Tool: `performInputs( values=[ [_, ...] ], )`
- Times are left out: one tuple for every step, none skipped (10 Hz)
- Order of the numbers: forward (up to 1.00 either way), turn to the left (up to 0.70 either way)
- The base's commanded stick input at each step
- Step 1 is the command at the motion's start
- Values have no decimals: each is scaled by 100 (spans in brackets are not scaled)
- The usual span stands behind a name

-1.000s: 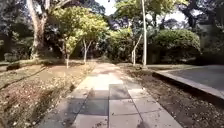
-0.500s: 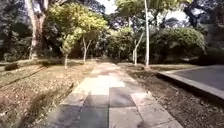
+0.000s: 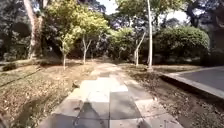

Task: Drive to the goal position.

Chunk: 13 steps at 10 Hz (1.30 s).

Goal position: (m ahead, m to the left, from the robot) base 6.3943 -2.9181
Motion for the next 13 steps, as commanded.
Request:
performInputs(
  values=[
    [50,0],
    [50,0],
    [50,0],
    [50,0],
    [50,-28],
    [50,-46],
    [50,-32],
    [50,-17],
    [50,-2],
    [50,0],
    [50,0],
    [50,0],
    [50,0]
  ],
)
